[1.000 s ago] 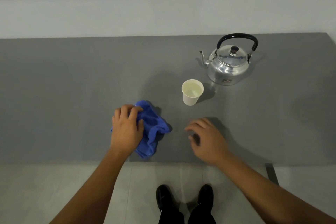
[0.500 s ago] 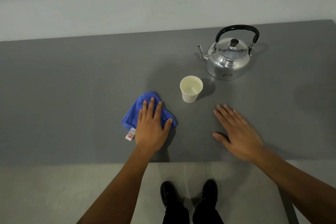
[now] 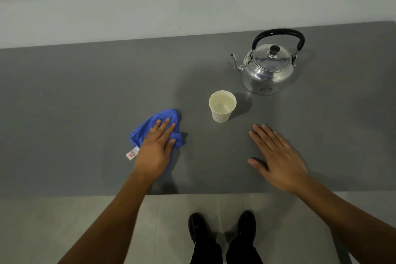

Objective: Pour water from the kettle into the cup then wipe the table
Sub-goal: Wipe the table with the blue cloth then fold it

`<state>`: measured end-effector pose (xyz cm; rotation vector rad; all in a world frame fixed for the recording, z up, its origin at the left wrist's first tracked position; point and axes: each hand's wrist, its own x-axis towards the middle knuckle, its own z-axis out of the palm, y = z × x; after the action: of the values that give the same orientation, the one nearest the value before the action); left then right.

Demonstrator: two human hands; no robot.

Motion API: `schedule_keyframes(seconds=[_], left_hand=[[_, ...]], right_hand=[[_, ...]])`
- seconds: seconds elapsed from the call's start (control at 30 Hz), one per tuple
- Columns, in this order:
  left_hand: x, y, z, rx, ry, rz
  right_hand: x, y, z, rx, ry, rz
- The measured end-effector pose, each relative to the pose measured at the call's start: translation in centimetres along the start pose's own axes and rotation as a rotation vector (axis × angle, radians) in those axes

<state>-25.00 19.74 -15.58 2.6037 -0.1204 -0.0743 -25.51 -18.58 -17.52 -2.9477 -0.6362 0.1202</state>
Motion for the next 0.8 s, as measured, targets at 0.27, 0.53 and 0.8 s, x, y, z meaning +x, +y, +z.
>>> schedule_keyframes(seconds=[0.27, 0.53, 0.8], left_hand=[[-2.1, 4.9, 3.6, 0.098, -0.236, 0.238], [-0.5, -0.5, -0.6, 0.125, -0.134, 0.127], [1.2, 5.6, 4.1, 0.114, -0.209, 0.196]], right_hand=[[-0.1, 0.0, 0.0, 0.001, -0.003, 0.006], [0.0, 0.0, 0.0, 0.005, 0.004, 0.007], [0.1, 0.1, 0.1, 0.015, 0.008, 0.007]])
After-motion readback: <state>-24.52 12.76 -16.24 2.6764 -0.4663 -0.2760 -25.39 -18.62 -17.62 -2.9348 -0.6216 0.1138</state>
